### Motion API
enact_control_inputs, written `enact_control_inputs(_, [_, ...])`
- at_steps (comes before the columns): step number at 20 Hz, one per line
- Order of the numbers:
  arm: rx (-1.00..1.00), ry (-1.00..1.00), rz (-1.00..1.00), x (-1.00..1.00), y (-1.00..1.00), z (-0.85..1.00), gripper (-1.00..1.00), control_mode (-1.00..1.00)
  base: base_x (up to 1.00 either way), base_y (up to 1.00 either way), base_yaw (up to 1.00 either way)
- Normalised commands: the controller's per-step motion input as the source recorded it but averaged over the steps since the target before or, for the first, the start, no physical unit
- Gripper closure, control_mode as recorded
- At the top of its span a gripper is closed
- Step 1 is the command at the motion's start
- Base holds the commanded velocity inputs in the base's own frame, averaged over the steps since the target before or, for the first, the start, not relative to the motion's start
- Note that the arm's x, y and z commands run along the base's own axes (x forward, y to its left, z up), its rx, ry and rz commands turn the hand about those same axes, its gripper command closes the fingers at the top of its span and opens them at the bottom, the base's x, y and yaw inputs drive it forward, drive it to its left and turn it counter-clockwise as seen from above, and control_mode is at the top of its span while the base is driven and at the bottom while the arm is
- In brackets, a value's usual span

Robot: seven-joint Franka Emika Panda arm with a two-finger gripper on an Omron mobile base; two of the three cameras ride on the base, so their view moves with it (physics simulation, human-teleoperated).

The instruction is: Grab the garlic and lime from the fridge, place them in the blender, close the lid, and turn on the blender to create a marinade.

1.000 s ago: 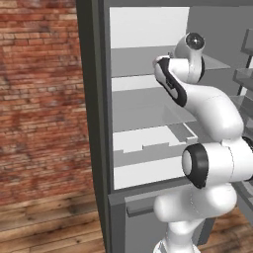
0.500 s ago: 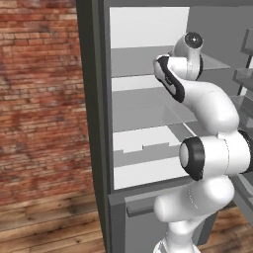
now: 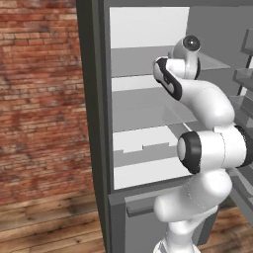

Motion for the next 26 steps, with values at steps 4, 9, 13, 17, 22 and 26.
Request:
enact_control_inputs(4, [0.0, 0.0, 0.0, 0.35, 0.0, -0.05, -1.0, -1.0, 0.0, 0.0, 0.0])
enact_control_inputs(9, [0.0, 0.0, 0.0, 0.33, 0.0, -0.02, -1.0, -1.0, 0.0, 0.0, 0.0])
enact_control_inputs(13, [0.0, 0.0, 0.0, 0.35, 0.0, 0.0, -1.0, -1.0, 0.0, 0.0, 0.0])
enact_control_inputs(17, [0.0, 0.0, 0.0, 0.28, 0.0, -0.02, -1.0, -1.0, 0.0, 0.0, 0.0])
enact_control_inputs(22, [-0.01, 0.0, 0.0, 0.1, 0.0, -0.2, 1.0, -1.0, 0.0, 0.0, 0.0])
enact_control_inputs(26, [-0.03, 0.0, 0.0, 0.01, 0.0, -0.29, 1.0, -1.0, 0.0, 0.0, 0.0])
